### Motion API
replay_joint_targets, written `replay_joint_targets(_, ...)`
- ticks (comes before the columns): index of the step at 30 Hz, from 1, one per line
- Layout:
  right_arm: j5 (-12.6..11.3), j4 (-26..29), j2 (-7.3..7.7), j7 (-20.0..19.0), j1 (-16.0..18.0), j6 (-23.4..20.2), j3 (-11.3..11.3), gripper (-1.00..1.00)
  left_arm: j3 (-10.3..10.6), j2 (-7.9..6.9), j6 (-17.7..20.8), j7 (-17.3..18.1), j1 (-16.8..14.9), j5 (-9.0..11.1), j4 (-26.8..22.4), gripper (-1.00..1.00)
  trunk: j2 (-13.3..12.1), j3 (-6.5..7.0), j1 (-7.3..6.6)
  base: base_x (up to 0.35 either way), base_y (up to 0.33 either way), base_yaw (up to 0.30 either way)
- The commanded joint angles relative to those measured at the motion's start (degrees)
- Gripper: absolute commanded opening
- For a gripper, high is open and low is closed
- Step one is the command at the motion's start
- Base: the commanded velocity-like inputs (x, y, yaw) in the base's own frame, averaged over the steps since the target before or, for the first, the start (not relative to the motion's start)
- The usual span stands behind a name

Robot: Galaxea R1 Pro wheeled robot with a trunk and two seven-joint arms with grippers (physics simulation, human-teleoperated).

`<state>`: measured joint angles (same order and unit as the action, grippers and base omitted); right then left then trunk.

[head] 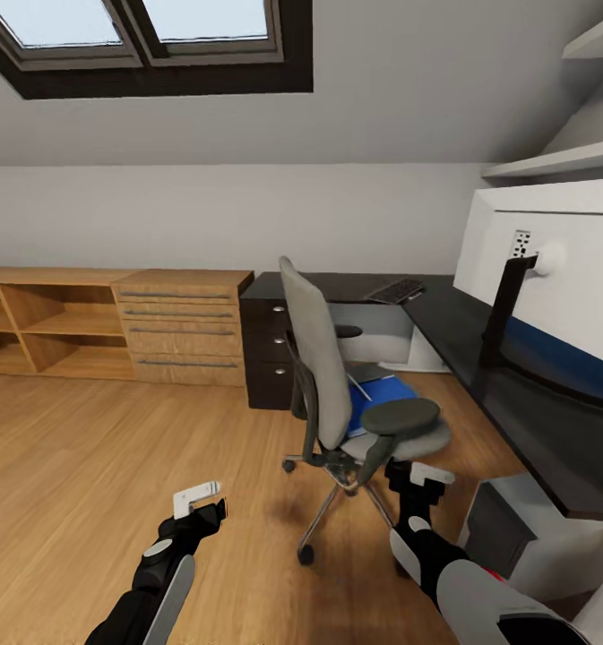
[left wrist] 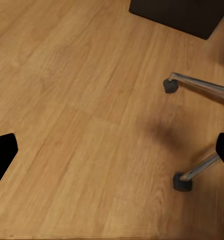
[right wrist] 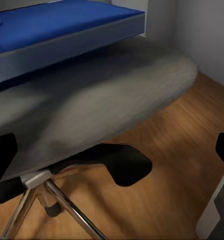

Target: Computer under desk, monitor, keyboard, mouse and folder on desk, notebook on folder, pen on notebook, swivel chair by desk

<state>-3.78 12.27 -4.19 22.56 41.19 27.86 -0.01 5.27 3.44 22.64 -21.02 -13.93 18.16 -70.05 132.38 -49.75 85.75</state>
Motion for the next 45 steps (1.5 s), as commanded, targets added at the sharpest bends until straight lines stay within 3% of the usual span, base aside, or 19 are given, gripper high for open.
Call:
replay_joint_targets(1, -0.4, 0.0, -0.01, -0.1, 0.0, 0.3, 0.1, 1.00, 0.1, -0.02, 0.1, -0.5, 0.0, 0.6, 0.2, 1.00, 0.0, -0.05, -0.01, 0.000, 0.000, 0.277)
replay_joint_targets(27, -0.5, -1.6, -0.18, -0.1, 0.0, 0.5, 0.2, 1.00, 0.2, -0.02, -0.1, -0.5, 0.0, 0.6, 0.5, 1.00, 0.0, -0.62, -0.01, 0.000, 0.000, 0.252)
replay_joint_targets(45, -0.5, -1.6, 0.29, -0.4, 0.0, 1.1, -0.1, 1.00, 0.2, -0.02, -0.3, -0.6, 0.0, 0.4, 0.5, 1.00, 0.0, -0.63, -0.01, 0.000, 0.000, -0.180)
